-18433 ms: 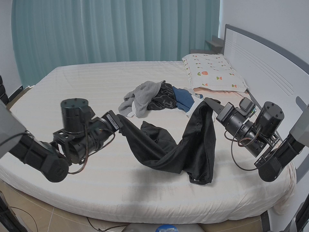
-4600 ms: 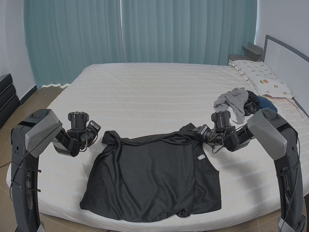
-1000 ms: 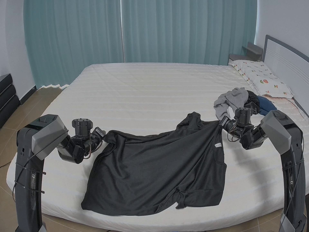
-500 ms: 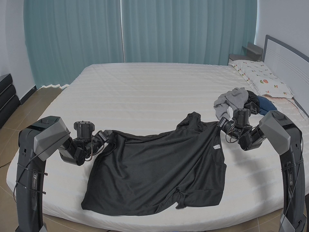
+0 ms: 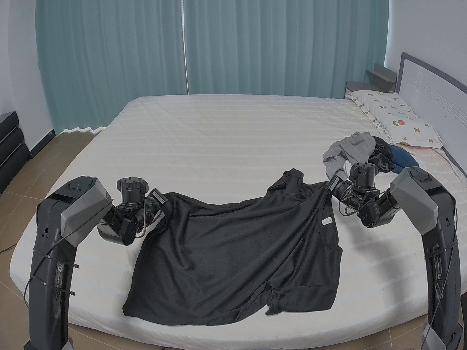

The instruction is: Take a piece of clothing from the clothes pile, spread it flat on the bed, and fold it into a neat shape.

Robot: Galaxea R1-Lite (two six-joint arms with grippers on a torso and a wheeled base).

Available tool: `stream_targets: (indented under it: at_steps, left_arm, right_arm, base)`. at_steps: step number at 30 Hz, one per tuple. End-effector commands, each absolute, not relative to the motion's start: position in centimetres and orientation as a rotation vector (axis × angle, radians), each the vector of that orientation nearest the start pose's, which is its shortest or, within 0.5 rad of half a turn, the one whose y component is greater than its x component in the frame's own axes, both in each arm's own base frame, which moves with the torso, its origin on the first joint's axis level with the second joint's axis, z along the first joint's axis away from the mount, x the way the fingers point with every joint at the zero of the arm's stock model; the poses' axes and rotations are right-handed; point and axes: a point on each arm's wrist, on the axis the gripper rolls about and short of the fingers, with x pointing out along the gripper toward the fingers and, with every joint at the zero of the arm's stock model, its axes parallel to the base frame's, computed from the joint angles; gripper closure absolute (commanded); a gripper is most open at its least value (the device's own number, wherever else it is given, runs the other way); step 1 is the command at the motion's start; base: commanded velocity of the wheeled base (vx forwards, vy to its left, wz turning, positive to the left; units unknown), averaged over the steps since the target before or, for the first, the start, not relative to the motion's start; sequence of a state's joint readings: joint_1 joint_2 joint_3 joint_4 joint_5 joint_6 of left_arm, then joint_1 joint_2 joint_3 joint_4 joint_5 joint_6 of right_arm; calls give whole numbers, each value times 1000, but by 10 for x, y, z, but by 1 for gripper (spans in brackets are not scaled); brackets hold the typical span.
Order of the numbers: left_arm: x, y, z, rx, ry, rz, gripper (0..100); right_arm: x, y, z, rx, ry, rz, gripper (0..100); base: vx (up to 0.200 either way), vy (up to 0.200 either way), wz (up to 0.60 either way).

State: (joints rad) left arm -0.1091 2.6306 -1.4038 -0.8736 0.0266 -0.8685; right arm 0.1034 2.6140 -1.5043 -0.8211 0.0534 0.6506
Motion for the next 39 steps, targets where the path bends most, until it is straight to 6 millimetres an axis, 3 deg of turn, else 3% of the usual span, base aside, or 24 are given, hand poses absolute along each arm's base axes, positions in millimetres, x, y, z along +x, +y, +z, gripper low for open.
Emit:
stream_targets:
  at_steps: [1,4,6,9,20,21,27,28,35,39]
  left_arm:
    - [504,-37,-23,-888,186,130,100]
    - [506,-35,-21,-890,163,134,100]
    - [514,-22,-9,-900,33,163,100]
    - [519,-18,-17,-893,-31,168,100]
    - [520,-14,-22,-876,-11,174,100]
    - [520,-14,-22,-875,-5,176,0]
    - [520,-14,-21,-876,-1,175,0]
    - [519,-14,-22,-876,0,177,0]
    - [510,-13,-28,-870,29,196,0]
    - [491,-13,-14,-875,41,188,0]
  right_arm:
    - [500,54,-1,639,323,58,100]
    - [500,54,-1,639,321,58,100]
    - [502,53,-2,637,314,43,100]
    - [501,54,-4,636,320,39,100]
    - [500,63,-9,633,333,49,100]
    - [500,64,-12,630,338,44,100]
    - [497,71,-23,622,371,58,100]
    - [497,71,-26,619,375,59,0]
    - [497,70,-17,623,361,57,0]
    - [492,56,-3,630,335,33,0]
  base:
    - [0,0,0]
    - [0,0,0]
    - [0,0,0]
    - [0,0,0]
    - [0,0,0]
    - [0,0,0]
    - [0,0,0]
    - [0,0,0]
    - [0,0,0]
    - [0,0,0]
